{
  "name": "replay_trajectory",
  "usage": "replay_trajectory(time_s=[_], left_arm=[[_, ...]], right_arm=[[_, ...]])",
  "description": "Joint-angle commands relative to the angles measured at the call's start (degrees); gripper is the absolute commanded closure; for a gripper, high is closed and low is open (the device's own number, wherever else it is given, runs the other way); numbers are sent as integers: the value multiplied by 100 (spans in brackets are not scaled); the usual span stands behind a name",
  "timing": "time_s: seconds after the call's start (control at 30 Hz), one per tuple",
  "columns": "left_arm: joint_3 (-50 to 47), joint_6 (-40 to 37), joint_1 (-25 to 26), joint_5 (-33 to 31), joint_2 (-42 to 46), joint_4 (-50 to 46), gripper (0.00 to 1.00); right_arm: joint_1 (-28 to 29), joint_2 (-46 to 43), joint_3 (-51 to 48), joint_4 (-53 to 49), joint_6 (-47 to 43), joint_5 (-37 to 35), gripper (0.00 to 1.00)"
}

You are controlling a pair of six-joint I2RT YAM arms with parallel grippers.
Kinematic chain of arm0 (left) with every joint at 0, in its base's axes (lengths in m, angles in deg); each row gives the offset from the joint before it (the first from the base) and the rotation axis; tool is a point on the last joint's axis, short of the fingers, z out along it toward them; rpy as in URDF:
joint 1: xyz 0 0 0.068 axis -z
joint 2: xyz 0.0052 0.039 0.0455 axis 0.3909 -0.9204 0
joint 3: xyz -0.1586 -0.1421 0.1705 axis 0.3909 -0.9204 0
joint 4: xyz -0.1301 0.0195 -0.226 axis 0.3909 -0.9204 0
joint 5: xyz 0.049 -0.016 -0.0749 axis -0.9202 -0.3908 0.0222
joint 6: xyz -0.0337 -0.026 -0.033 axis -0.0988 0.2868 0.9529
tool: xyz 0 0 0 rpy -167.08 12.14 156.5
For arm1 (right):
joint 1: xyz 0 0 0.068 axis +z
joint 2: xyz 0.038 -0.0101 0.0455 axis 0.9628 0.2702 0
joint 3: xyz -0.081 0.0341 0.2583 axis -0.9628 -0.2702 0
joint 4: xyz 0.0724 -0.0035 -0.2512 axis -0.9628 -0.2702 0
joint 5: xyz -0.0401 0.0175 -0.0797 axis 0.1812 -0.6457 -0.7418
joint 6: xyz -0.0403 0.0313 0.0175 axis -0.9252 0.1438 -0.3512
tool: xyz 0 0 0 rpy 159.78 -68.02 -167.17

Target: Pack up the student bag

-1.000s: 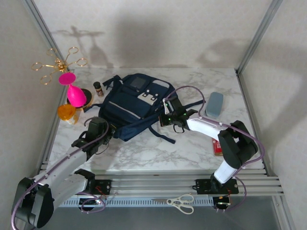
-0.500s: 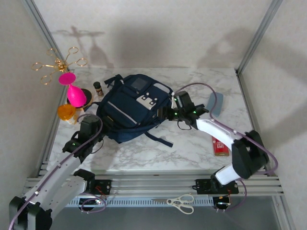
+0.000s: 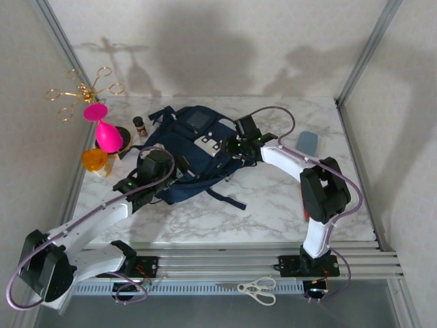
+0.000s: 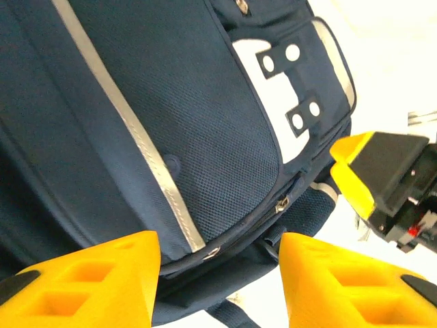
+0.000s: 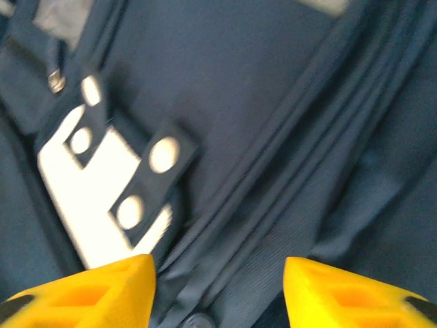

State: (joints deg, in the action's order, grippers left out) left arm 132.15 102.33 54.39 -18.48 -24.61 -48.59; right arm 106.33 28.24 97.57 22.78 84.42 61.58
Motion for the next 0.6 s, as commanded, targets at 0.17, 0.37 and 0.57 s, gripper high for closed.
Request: replay_trajectory(time_s=[0.17,0.37,0.57], left_arm=[[360,148,346,-13,-965,758,53],[723,328,657,-155,-1239,544,52],[387,927,958,-347,-1309,542,52]], right_arm=[[-144,632,499,151,438,621,40],[-148,912,314,948,1548,1228,37],[-193,814,199,1331,1770,1226,85]])
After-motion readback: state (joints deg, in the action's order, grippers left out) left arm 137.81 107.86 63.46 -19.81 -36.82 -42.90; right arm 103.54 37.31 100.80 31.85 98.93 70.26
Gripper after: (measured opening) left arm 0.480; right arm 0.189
